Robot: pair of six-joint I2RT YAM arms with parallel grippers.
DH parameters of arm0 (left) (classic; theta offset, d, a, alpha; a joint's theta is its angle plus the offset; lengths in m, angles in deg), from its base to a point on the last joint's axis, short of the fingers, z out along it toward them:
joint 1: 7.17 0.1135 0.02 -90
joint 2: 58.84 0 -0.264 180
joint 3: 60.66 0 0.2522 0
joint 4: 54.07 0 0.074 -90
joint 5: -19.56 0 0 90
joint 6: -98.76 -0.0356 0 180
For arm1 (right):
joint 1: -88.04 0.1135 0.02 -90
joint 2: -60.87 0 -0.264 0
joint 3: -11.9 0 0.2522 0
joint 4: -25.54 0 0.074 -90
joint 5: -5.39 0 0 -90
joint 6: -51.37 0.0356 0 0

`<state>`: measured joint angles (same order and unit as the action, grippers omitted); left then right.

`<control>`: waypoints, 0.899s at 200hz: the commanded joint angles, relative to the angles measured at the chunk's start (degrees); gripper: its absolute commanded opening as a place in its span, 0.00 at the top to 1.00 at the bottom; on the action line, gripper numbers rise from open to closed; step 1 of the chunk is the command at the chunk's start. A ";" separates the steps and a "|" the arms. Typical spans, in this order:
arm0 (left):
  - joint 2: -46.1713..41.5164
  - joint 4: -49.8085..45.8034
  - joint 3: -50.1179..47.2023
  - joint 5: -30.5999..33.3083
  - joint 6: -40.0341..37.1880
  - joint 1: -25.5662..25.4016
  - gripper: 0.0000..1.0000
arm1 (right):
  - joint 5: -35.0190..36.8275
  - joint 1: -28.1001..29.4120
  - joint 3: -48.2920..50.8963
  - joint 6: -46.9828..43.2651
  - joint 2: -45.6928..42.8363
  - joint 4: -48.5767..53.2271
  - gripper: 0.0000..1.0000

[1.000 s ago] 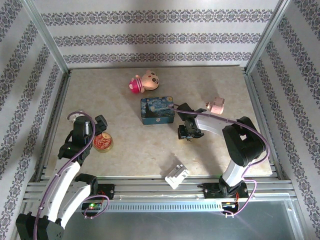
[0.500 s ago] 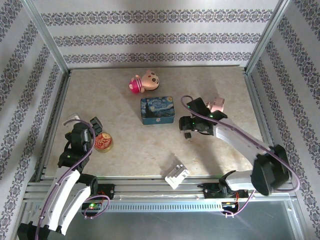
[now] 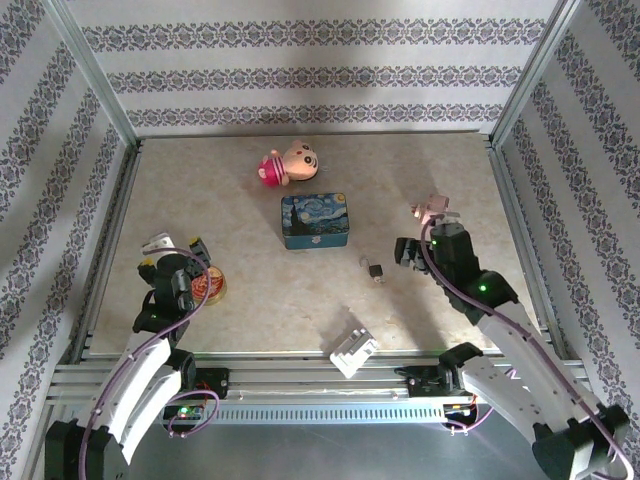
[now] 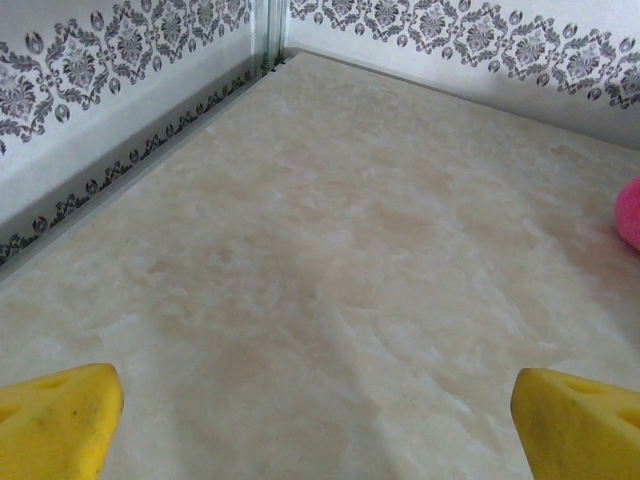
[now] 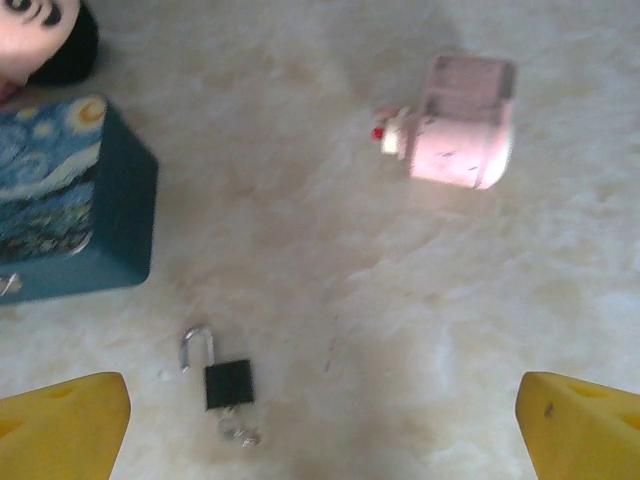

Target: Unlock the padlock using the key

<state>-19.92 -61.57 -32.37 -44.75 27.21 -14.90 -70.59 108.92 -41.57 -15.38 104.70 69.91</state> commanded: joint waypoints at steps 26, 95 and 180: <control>6.23 18.02 -2.48 -3.53 -9.05 1.45 0.01 | 5.97 -6.71 6.56 1.31 -4.28 -7.41 0.02; 24.26 36.45 -2.48 -13.48 -14.66 5.29 0.01 | 7.17 -8.30 21.57 -13.49 -7.73 -34.07 0.02; 39.92 52.01 -1.03 -27.92 -16.38 8.89 0.01 | 3.22 -13.41 33.36 -21.24 -7.66 -54.90 0.02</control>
<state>17.63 -17.62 -34.84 -66.54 13.20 -7.47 -65.15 97.14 -10.22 -34.57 95.87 23.88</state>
